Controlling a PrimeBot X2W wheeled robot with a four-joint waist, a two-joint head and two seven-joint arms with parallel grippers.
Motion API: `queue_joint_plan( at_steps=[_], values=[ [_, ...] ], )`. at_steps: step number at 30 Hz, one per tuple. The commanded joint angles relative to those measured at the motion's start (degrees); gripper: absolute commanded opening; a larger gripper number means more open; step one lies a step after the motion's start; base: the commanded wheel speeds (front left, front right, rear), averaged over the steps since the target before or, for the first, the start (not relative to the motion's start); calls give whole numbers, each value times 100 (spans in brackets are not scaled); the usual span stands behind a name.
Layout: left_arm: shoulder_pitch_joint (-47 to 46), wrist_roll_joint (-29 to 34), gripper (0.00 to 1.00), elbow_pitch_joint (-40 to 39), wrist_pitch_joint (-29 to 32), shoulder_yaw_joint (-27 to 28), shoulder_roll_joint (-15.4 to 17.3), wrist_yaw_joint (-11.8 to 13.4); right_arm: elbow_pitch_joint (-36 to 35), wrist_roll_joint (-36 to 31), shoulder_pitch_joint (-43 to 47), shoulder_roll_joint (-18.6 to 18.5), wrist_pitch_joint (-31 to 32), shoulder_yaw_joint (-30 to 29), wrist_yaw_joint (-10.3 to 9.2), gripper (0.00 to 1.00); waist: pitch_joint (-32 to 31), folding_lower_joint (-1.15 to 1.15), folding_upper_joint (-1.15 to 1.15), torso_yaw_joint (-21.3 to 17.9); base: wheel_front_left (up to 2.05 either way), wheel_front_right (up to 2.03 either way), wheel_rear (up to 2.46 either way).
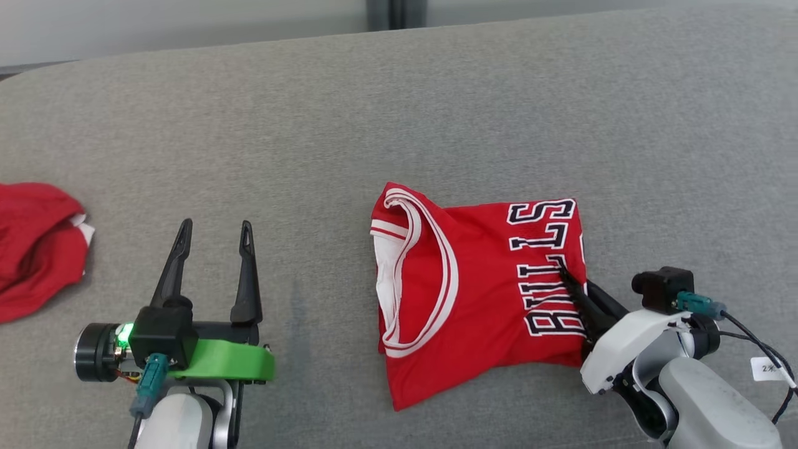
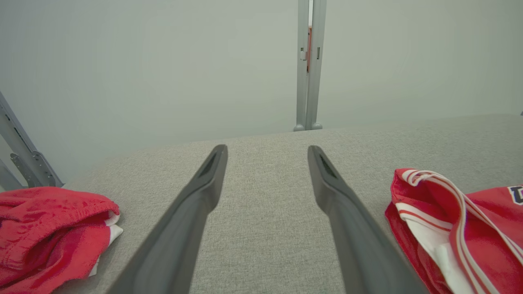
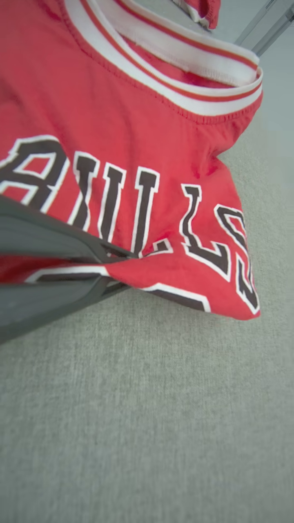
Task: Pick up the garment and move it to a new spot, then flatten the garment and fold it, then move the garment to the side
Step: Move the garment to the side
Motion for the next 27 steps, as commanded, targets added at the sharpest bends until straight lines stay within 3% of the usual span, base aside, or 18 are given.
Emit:
queue_joint_plan(
  at_steps=[1, 8, 15, 21, 27],
  values=[
    [-134, 32, 100, -40, -13, -2, 52, -7, 47, 60, -142, -54, -58, -3, -13, 0, 189, 0, 0, -597, 0, 0, 0],
    [-499, 194, 100, -244, 125, -75, 230, -55, 322, 336, -957, -115, -181, 114, -13, 0, 756, 0, 0, -972, 0, 0, 0],
    [-1015, 343, 100, -475, 267, -185, 353, -154, 965, 587, -2429, -355, -227, 254, -13, 0, 1490, 0, 0, -852, 0, 0, 0],
    [-1379, 423, 100, -576, 261, -330, 280, -192, 1783, 784, -3489, -1060, -340, 189, -13, 0, 1967, 0, 0, -609, 0, 0, 0],
    [-1619, 516, 100, -737, 289, -475, 239, -212, 2550, 923, -4060, -1854, -489, -233, -13, 0, 2289, 0, 0, -473, 0, 0, 0]
  ],
)
